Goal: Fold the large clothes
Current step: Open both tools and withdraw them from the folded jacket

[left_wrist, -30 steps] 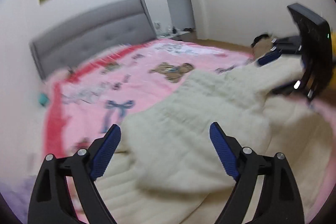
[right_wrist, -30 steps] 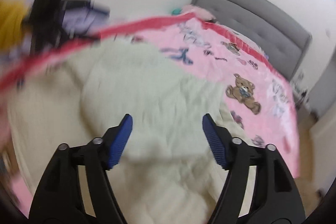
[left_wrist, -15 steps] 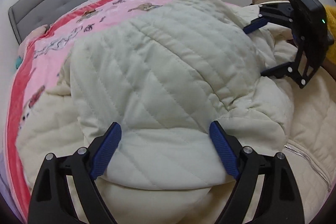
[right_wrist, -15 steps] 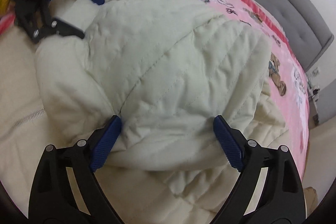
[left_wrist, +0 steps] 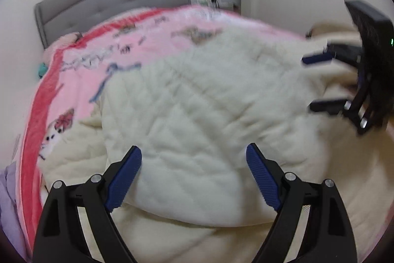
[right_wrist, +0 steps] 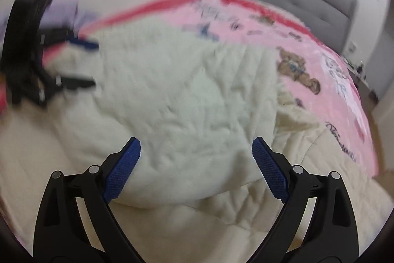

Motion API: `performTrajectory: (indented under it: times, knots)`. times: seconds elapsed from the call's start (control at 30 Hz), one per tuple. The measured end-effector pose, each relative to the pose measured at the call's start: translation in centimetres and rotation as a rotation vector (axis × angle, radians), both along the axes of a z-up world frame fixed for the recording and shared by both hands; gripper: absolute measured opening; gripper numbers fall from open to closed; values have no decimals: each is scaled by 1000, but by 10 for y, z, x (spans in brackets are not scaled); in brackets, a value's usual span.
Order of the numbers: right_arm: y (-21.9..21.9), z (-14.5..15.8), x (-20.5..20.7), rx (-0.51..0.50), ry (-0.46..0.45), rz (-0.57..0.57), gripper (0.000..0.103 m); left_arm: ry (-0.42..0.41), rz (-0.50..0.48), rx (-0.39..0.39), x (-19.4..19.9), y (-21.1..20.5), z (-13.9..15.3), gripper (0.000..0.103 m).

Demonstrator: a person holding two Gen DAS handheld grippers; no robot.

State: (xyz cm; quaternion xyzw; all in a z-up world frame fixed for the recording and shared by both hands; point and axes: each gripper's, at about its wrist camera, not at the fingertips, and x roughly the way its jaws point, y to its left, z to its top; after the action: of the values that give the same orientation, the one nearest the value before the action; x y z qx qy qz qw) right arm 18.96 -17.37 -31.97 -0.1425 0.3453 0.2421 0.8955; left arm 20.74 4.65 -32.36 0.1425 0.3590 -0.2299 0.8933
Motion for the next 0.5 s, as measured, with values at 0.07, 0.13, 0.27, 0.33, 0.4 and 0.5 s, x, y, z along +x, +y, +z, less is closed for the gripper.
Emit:
performTrajectory:
  times: [0.07,0.13,0.27,0.33,0.4,0.5]
  knots:
    - [1,9,-7,45,-36,-3,91,-13,6,-2,-12,-11,11,91]
    - [8,7,-13,37,-50,2,93,3,18,21,-18,-16,5,91]
    - [13,-25,-8,-52,28,6,92,86,50,37,-21,-11,-28,92]
    - [13,-44,-6,-115,59,11,93,111,53,31,-20,-5,-41,92]
    - [9,-54,-7,-125,59,31,94,123,49,26,-20,-3,-50,92]
    - [6,-65,0,-121,85,19,95,130,50,23,-16,-4,-57,92]
